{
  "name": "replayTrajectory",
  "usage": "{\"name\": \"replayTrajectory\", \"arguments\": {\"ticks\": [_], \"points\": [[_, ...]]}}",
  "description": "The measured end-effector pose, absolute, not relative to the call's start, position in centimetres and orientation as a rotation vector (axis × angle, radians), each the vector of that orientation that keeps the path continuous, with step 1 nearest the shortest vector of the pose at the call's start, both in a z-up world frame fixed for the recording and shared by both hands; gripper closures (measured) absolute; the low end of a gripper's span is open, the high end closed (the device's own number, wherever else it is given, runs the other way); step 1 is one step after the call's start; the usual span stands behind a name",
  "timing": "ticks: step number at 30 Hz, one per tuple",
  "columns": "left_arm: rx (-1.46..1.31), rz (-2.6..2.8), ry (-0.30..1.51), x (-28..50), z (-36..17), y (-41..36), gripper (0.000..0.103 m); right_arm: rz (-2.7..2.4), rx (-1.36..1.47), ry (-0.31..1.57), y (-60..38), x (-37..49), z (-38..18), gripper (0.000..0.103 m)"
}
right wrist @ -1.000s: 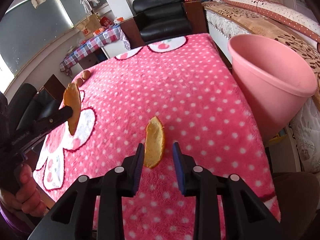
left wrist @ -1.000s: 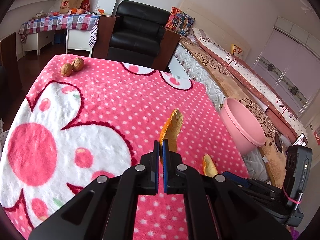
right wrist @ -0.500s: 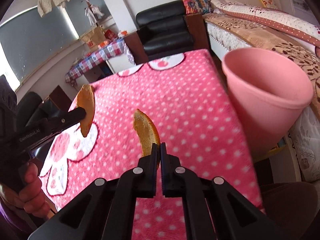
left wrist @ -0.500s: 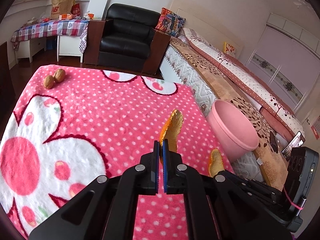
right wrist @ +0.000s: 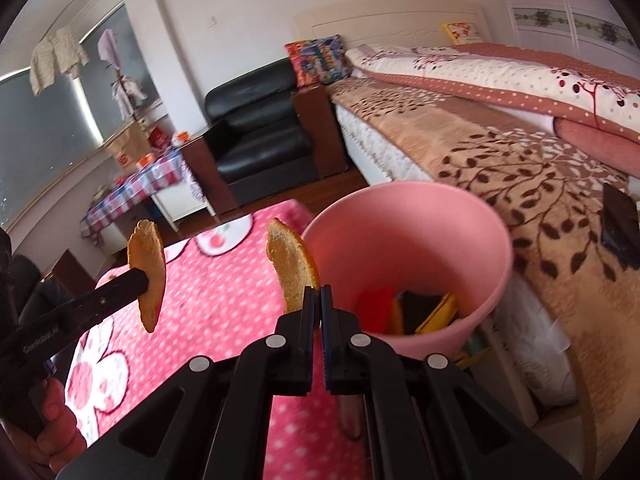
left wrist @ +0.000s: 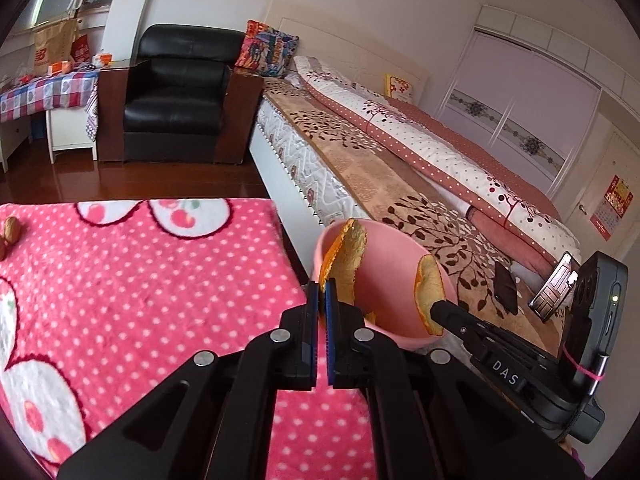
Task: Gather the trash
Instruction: 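Carry both crusts over the pink bucket, then open both tools to drop the crusts into the bucket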
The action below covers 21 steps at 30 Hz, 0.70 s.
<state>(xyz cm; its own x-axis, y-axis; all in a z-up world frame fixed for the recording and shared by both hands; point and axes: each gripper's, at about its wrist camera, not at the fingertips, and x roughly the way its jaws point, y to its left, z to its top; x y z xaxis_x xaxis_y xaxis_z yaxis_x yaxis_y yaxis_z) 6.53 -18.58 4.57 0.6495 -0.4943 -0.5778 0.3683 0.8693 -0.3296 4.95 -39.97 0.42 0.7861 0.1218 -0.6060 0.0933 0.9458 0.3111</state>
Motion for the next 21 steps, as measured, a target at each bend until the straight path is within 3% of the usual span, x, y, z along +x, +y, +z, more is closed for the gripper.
{"name": "replayTrajectory", "arguments": {"ticks": [12,21], "points": [[-0.099,-0.569,0.805,10.8,1.3,-27.2,0.101,-0.056,0.386,0.711,-44.8,8.8,-2.6,0.100],[-0.104,-0.578,0.841,12.5,-0.6,-28.6,0.101,-0.086,0.399,0.755,-46.8,10.4,-4.9,0.100]]}}
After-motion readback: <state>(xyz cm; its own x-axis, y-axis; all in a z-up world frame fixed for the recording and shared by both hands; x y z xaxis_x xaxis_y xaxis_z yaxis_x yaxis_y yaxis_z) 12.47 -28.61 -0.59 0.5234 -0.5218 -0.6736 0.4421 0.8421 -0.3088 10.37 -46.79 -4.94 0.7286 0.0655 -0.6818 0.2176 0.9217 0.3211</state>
